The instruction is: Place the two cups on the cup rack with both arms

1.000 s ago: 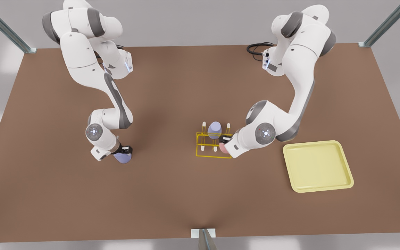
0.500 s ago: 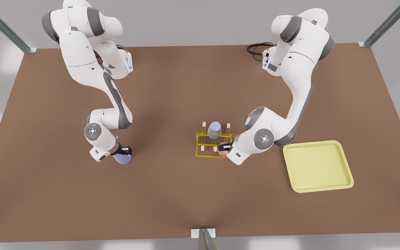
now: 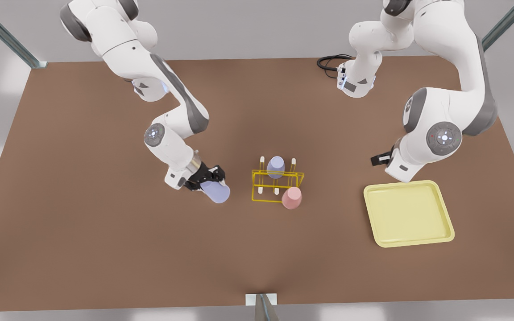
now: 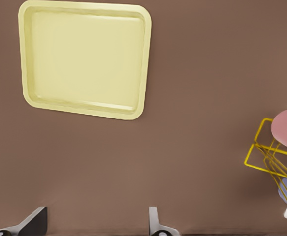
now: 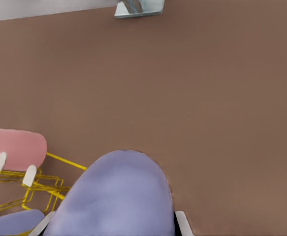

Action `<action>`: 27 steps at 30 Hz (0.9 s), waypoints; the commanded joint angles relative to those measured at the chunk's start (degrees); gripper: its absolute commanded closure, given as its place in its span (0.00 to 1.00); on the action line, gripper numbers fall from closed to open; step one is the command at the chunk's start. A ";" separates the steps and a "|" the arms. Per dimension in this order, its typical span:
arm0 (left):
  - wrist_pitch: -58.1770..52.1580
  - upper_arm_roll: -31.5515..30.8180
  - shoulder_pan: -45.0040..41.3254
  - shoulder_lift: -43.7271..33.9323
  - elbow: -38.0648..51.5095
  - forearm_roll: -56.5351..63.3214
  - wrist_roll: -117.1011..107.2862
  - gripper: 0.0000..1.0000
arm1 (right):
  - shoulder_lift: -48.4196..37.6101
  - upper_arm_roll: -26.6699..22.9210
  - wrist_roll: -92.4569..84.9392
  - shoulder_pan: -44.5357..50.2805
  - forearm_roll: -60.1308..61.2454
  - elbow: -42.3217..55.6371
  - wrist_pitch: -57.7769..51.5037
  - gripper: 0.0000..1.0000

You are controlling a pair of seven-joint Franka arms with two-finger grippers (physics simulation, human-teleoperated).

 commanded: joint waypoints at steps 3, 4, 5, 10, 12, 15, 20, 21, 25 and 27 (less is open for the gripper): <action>-2.68 0.04 -0.11 0.22 -0.10 -0.22 19.99 0.00 | 1.23 1.24 0.00 -0.16 11.95 4.12 1.07 0.17; -2.68 0.04 -0.11 0.39 -0.10 -0.22 19.99 0.00 | 2.72 1.24 -1.32 -0.16 14.15 5.61 1.16 0.17; -2.68 0.04 -0.11 0.48 -0.10 -0.22 19.99 0.00 | 3.25 1.24 -2.72 -0.07 15.81 6.49 1.25 0.17; -2.77 0.04 0.42 0.92 -0.10 -0.22 20.16 0.00 | 10.20 1.33 -4.40 1.51 17.84 14.49 1.95 0.17; -2.77 0.04 0.51 1.01 -0.19 -0.22 20.25 0.00 | 11.07 1.33 -4.31 2.74 17.84 14.76 1.86 0.17; -3.12 0.04 0.68 1.18 -0.19 -0.22 20.34 0.00 | 11.95 1.33 -4.40 4.67 17.84 14.85 1.86 0.17; -3.12 0.04 0.86 1.45 -0.19 -0.22 20.34 0.00 | 12.57 1.33 -5.36 5.03 17.75 14.58 1.86 0.17; -3.12 0.04 0.86 1.45 -0.19 -0.22 20.34 0.00 | 12.57 1.33 -5.36 4.76 17.66 14.58 1.78 0.17; -3.30 0.04 2.09 2.24 -0.19 -1.10 20.43 0.00 | 13.01 1.24 -7.21 4.59 17.66 14.67 0.81 0.17; -3.74 0.04 2.18 2.42 -0.10 -1.10 20.43 0.00 | 13.01 1.24 -7.21 4.67 17.66 14.23 0.46 0.17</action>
